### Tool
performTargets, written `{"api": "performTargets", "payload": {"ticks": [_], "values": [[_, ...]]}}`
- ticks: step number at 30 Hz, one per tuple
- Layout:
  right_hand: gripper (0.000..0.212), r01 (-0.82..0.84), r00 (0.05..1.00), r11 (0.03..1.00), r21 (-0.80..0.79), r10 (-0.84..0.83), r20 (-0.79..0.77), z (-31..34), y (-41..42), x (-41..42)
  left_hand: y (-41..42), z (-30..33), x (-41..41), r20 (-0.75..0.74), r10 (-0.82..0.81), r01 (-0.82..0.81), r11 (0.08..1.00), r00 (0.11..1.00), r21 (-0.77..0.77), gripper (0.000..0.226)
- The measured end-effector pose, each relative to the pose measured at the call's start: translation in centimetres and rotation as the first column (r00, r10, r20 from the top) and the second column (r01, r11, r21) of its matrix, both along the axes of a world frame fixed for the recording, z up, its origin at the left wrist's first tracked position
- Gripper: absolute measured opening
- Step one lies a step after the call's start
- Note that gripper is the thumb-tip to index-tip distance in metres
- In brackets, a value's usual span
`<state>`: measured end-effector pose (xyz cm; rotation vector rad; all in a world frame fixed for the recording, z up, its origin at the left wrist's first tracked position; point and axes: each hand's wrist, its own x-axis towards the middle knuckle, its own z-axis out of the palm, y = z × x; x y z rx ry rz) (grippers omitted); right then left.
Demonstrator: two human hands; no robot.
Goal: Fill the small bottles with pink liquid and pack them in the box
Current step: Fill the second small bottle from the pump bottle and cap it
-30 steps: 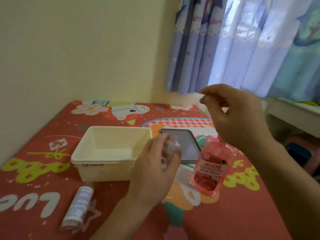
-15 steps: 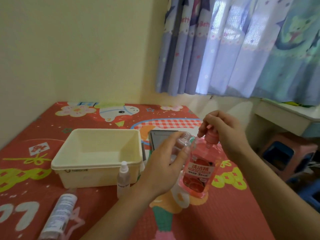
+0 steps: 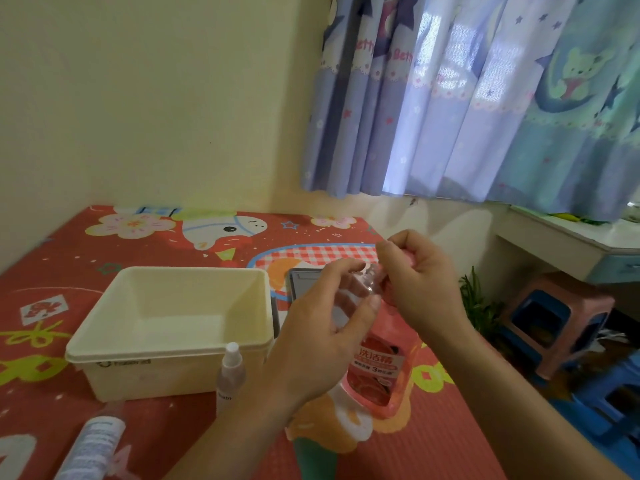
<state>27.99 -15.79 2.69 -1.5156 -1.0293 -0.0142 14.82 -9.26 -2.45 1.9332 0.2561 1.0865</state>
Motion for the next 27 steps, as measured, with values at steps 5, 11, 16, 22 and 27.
{"api": "performTargets", "payload": {"ticks": [5,11,16,22,27], "values": [[0.022,-0.062,0.995,0.998,-0.012,0.061,-0.074,0.4,0.3,-0.8,0.5,0.1,-0.4,0.003,0.029,-0.029,0.999,1.000,-0.037,0.035],[0.040,-0.111,0.992,0.824,-0.556,0.062,-0.106,5.3,-0.7,1.1,1.4,0.9,-0.3,-0.051,0.017,-0.017,1.000,0.999,0.014,0.037],[0.058,-0.075,0.993,0.525,-0.848,-0.039,-0.112,7.7,0.5,2.8,0.8,0.6,0.6,-0.106,-0.005,0.010,0.999,0.994,0.047,0.039],[0.043,0.005,0.995,0.558,-0.830,-0.086,-0.052,6.5,1.9,2.8,1.0,0.2,0.8,-0.102,0.022,-0.016,0.998,0.995,0.061,0.041],[0.027,0.072,0.995,0.718,-0.692,-0.095,0.006,4.9,1.8,2.7,1.0,-0.1,0.9,-0.125,0.023,-0.012,0.996,0.992,0.083,0.046]]}}
